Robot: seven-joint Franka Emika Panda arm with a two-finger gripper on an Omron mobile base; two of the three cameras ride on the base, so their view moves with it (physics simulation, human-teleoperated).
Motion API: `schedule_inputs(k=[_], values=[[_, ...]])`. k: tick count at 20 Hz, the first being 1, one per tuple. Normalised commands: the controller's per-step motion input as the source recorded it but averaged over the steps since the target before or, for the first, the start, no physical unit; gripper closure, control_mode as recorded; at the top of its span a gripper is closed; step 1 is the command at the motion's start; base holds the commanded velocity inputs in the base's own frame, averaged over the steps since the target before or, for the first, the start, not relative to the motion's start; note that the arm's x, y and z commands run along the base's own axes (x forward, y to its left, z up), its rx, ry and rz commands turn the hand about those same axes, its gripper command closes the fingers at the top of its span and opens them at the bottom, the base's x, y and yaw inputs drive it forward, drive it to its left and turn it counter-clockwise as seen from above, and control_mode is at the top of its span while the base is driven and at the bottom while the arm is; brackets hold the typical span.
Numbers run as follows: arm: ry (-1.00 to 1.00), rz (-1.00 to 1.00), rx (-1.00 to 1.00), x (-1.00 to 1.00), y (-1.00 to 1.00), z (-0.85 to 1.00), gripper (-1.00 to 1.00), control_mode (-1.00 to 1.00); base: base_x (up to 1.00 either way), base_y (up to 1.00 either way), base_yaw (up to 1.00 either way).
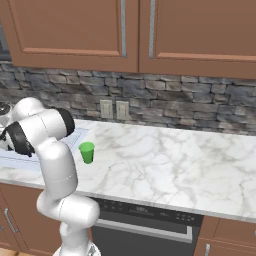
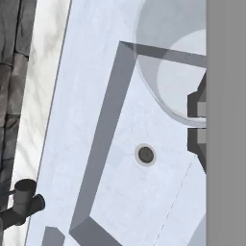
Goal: Place the cup in the left basin and the glass cup in the right basin of the sink.
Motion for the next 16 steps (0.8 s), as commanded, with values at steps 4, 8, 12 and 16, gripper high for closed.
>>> schedule_inputs(k=[4, 8, 12, 16], values=[[0.0, 0.0, -0.17, 0.0, 0.33, -0.2, 1.0, -1.0, 0.0, 0.0, 0.0], [-0.01, 0.0, -0.19, 0.0, 0.08, -0.11, 1.0, -1.0, 0.0, 0.0, 0.0], [-0.02, 0.0, -0.11, 0.01, 0.0, -0.06, 1.0, -1.0, 0.0, 0.0, 0.0], [0.0, 0.01, -0.01, 0.19, 0.0, -0.08, 1.0, -1.0, 0.0, 0.0, 0.0]])
